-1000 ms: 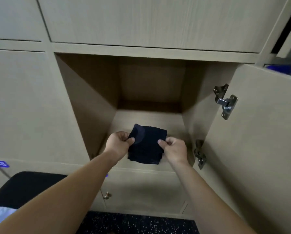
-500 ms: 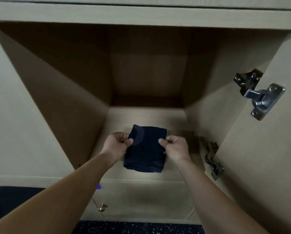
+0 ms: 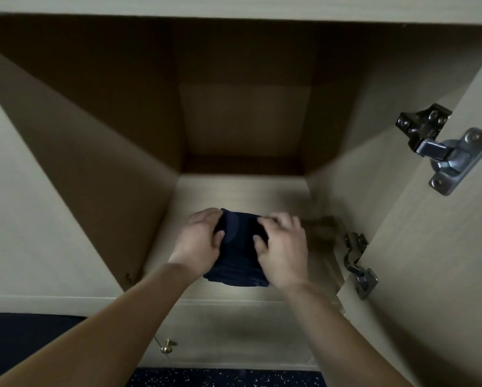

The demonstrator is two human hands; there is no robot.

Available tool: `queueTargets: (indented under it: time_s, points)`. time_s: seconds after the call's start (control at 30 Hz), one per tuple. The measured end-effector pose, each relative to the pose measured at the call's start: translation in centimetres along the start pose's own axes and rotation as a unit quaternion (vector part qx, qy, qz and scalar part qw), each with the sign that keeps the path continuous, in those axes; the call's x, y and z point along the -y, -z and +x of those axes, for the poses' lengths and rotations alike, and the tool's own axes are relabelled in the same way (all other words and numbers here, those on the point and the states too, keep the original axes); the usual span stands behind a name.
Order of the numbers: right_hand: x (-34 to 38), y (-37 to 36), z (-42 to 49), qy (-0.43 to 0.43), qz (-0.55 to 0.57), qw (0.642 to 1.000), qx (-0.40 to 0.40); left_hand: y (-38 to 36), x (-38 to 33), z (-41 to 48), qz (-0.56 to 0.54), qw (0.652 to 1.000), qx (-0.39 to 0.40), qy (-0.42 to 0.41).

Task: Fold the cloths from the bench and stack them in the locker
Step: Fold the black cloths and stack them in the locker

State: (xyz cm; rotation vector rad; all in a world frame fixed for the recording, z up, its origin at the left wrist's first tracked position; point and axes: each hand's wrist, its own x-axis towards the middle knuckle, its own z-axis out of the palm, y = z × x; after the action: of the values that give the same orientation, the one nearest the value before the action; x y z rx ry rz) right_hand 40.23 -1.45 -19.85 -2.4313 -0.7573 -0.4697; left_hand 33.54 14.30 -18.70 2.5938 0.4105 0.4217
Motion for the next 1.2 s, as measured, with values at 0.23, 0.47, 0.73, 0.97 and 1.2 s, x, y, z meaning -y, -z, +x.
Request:
queueTargets:
  time_s: [0.23, 0.47, 0.73, 0.97, 1.2]
  points:
    - [-1.0, -2.0, -0.5, -0.026, -0.042, 0.963, 0.265, -1.5, 0.9, 0.6, 0.159, 0.969, 0.182, -0.048]
    - [-1.7, -3.3, -1.3, -0.038, -0.002, 0.964, 0.262, -2.8, 2.3, 0.4, 0.067, 0.979, 0.19, -0.027]
    - [1.1, 1.2, 0.0, -0.039, -0.002, 0.978, 0.203, 2.4, 0.2, -2.0, 0.158, 0.975, 0.149, -0.035]
    - [7.0, 7.4, -2.3, 0.005, -0.014, 0.988, 0.151, 10.0, -0.8, -9.7, 0.201, 0.971, 0.129, 0.015]
    - [15.4, 10.6, -8.4, 0.057, 0.022, 0.982, 0.179, 17.4, 0.4, -20.6, 0.19, 0.975, 0.071, 0.093]
